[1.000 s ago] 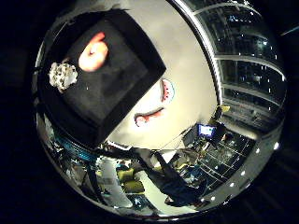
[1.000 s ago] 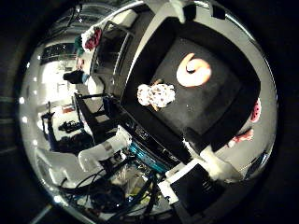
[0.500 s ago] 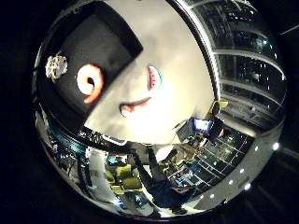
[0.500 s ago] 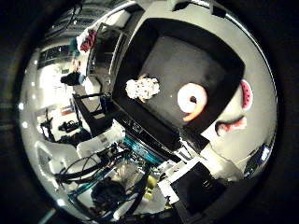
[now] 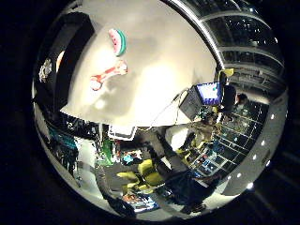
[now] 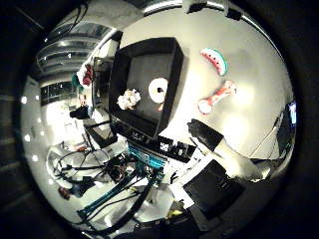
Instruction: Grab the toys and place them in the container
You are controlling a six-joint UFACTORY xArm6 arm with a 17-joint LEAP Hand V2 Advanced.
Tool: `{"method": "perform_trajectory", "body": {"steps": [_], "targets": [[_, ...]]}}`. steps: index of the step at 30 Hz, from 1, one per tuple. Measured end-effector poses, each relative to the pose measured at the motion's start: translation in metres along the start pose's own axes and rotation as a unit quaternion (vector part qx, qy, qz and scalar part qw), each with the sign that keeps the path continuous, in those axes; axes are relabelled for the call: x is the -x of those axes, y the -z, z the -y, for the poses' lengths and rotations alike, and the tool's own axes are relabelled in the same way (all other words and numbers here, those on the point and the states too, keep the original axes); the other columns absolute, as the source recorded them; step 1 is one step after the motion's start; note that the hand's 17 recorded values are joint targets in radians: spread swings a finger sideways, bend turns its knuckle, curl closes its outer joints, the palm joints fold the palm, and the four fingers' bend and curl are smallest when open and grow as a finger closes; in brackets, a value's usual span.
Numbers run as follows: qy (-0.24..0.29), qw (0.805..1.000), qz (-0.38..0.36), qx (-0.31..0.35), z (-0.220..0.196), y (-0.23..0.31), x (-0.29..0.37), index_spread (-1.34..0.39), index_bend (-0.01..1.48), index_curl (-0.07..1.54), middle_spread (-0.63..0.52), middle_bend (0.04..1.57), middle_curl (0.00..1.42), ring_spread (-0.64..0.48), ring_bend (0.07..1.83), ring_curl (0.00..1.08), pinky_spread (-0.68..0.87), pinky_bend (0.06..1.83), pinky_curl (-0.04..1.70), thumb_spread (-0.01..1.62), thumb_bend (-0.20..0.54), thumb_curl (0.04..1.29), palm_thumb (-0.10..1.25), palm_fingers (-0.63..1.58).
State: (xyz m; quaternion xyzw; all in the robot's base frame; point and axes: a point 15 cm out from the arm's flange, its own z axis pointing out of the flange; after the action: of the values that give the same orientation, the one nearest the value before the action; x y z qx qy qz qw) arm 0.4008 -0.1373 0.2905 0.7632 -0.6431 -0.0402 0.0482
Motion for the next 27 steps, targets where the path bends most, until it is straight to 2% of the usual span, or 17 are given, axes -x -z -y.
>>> {"method": "perform_trajectory", "body": {"steps": [4,8,18,27], "targets": [[0.028,0.999,0.006,0.013,-0.009,-0.032,-0.01,-0.4,0.17,0.28,0.0,0.28,0.33,0.14,0.31,0.25,0.4,0.43,0.22,0.99,-0.011,0.44,0.88,0.21],[0.085,0.996,-0.002,0.026,-0.011,-0.071,-0.008,-0.42,0.18,0.29,-0.02,0.28,0.33,0.14,0.28,0.24,0.4,0.4,0.22,0.97,-0.011,0.46,0.92,0.22],[0.19,0.977,-0.097,-0.005,0.027,-0.117,0.008,-0.48,0.17,0.31,-0.01,0.19,0.31,0.14,0.2,0.23,0.38,0.37,0.25,0.91,-0.016,0.51,1.02,0.19],[0.213,0.968,-0.126,-0.032,0.05,-0.14,0.016,-0.5,0.18,0.31,0.0,0.18,0.31,0.13,0.2,0.24,0.38,0.36,0.27,0.88,-0.021,0.53,1.03,0.19]]}}
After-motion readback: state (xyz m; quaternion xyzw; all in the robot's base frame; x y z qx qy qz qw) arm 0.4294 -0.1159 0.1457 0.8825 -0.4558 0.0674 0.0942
